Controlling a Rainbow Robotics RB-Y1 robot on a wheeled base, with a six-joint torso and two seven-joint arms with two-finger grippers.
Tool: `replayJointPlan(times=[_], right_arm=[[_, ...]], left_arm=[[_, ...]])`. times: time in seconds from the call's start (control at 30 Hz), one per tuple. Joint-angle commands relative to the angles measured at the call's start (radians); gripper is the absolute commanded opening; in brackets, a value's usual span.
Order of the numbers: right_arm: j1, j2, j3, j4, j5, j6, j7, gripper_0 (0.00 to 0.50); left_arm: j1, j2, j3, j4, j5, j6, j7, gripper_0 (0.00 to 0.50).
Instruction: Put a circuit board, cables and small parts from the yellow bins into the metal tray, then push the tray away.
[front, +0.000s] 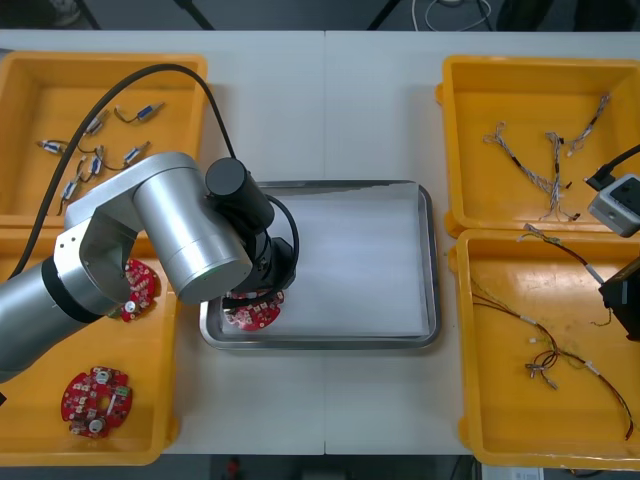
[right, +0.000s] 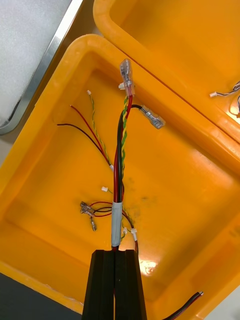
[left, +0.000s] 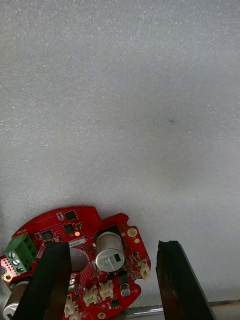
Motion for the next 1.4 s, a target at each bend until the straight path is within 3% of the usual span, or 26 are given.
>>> replayJointPlan(times=[0.03, 0.3, 0.57, 0.83, 0.97, 1.2, 1.4], right_arm=[[-0.037, -0.037, 0.008, -0.028, -0.040, 0.004, -0.042, 0.000], [-0.120, -0.064, 0.042, -0.028, -0.161, 0.004, -0.057, 0.000], [-0.271, -0.072, 0.226, -0.028, -0.141, 0.004, -0.074, 0.000], [-0.457, 0.011, 0.480, -0.004, -0.012, 0.004, -0.074, 0.000], [-0.531, 0.069, 0.574, 0.036, 0.037, 0.004, -0.063, 0.000], [-0.667, 0.203, 0.780, 0.133, 0.189, 0.004, -0.022, 0.000], [-0.701, 0.293, 0.859, 0.223, 0.264, 0.004, 0.122, 0.000]], left_arm=[[-0.051, -0.023, -0.008, -0.031, -0.012, 0.016, 0.017, 0.500], [-0.079, -0.002, 0.089, -0.121, 0.053, 0.169, 0.010, 0.500], [-0.105, 0.081, 0.259, -0.198, 0.194, 0.298, -0.003, 0.500], [-0.105, 0.222, 0.440, -0.172, 0.301, 0.389, -0.026, 0.500], [-0.106, 0.264, 0.488, -0.109, 0.304, 0.389, -0.038, 0.500], [-0.128, 0.313, 0.570, 0.077, 0.300, 0.324, -0.070, 0.500], [-0.194, 0.317, 0.580, 0.276, 0.264, 0.289, -0.130, 0.500]])
